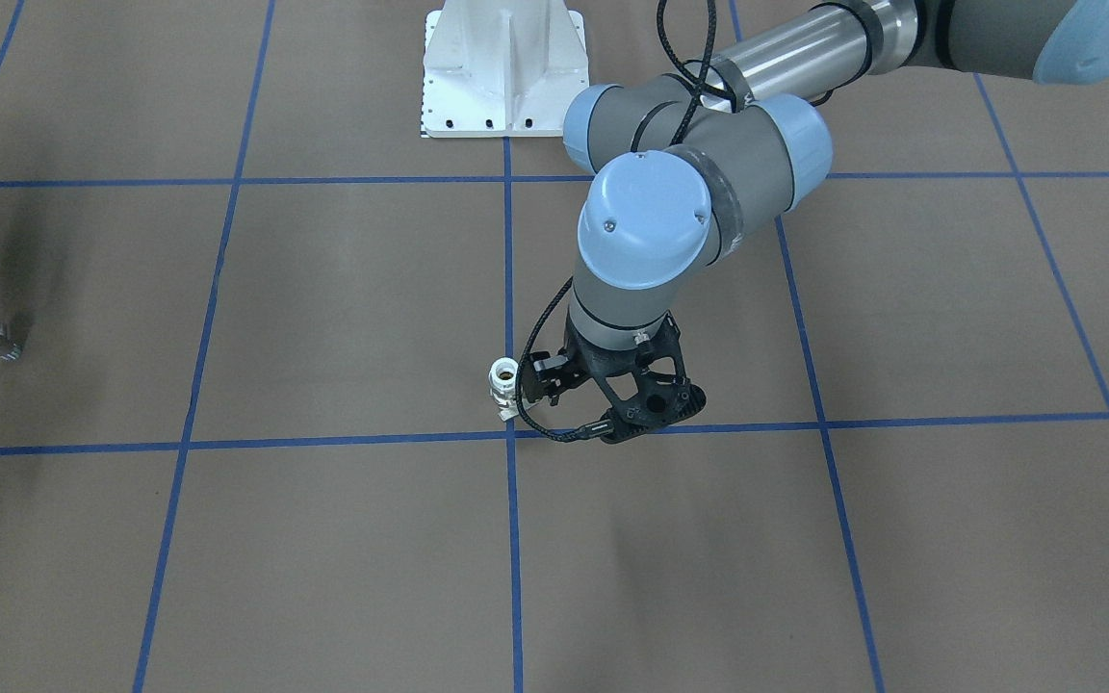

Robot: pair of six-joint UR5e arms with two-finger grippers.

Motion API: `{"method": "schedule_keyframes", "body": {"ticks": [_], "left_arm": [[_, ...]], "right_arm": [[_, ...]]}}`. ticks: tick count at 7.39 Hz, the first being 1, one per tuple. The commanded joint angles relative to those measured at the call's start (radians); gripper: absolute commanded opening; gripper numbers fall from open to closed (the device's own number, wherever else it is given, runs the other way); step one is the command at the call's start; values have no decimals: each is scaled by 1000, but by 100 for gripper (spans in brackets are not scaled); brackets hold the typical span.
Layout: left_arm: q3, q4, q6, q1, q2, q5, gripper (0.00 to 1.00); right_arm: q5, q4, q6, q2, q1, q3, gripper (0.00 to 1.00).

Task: Assemble PPR valve and pipe with both arms
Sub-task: 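Release the fitting and raise the left gripper while the right gripper descends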

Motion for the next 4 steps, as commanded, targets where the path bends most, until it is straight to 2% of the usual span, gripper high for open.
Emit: {"method": "schedule_keyframes", "body": {"ticks": [1,4], "left_arm": [[-5,1,3,-3,4,0,100],[-10,1,3,-3,6,0,100]], "right_arm": [[-2,37,-6,-1,-52,-15,100],[-20,52,-2,1,-109,-72,98]]}}
